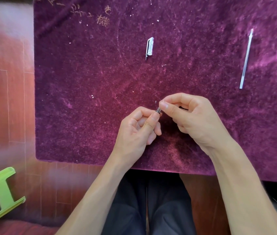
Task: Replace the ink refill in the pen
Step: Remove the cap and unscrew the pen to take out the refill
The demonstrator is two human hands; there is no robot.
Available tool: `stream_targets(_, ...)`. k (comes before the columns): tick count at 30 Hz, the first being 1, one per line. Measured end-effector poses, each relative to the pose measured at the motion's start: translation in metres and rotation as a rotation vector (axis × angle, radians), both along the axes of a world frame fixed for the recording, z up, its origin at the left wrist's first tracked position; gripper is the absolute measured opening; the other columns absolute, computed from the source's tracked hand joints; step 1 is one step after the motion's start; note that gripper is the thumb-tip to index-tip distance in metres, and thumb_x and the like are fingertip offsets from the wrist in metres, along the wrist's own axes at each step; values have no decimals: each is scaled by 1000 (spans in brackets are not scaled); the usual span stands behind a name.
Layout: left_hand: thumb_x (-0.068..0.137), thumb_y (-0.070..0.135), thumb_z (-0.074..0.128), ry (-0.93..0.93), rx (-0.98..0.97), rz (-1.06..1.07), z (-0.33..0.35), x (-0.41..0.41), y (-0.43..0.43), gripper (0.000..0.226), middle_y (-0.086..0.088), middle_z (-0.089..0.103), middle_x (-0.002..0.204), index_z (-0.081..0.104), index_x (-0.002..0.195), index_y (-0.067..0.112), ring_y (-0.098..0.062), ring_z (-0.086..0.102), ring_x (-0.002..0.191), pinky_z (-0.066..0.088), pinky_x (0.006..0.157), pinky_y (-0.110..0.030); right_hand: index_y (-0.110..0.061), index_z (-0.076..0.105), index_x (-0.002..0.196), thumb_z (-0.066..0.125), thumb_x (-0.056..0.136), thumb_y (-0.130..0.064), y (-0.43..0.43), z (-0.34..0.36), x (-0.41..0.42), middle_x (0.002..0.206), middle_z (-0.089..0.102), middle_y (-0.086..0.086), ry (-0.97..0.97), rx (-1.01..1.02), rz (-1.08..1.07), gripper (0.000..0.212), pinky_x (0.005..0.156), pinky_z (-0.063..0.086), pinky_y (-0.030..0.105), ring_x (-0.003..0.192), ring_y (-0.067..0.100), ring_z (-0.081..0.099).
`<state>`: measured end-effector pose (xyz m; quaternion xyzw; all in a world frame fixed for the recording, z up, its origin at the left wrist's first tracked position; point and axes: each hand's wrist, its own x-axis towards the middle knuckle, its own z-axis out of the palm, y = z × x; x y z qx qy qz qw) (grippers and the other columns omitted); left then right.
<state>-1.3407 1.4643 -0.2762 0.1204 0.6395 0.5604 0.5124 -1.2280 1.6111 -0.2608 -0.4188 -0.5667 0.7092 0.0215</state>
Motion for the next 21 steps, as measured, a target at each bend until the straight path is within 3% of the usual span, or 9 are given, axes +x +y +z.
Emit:
stream_targets(11, 105, 15, 58, -19, 1, 20, 1, 1, 0, 19, -5, 66, 68, 65, 104, -3, -5, 47, 45, 39, 46, -18, -23, 83, 99, 79, 95, -36, 8, -2, 1, 66, 56, -18, -36, -60, -56, 14, 44, 34, 15, 52, 1, 41)
stream_targets(14, 105, 13, 58, -31, 3, 28, 2, 1, 1, 18, -7, 65, 68, 65, 103, -3, -5, 46, 44, 38, 46, -17, -22, 84, 100, 80, 94, -35, 11, -4, 1, 74, 54, -5, -18, -103, -107, 15, 42, 31, 17, 56, 7, 36)
stream_targets(18, 104, 14, 58, -49, 8, 40, 1, 1, 1, 18, -6, 65, 67, 64, 103, -3, -6, 46, 44, 38, 46, -17, -21, 85, 100, 81, 91, -34, 17, -6, -7, 78, 72, -8, 43, -109, -237, 16, 45, 36, 13, 52, 3, 45)
stream_targets(21, 104, 16, 59, -49, 4, 52, 1, 0, 1, 18, -3, 66, 67, 65, 102, -1, -5, 46, 44, 38, 46, -18, -25, 85, 102, 80, 94, -30, 25, -7, -19, 85, 81, -4, 35, 48, -276, 10, 53, 44, 14, 55, 2, 53)
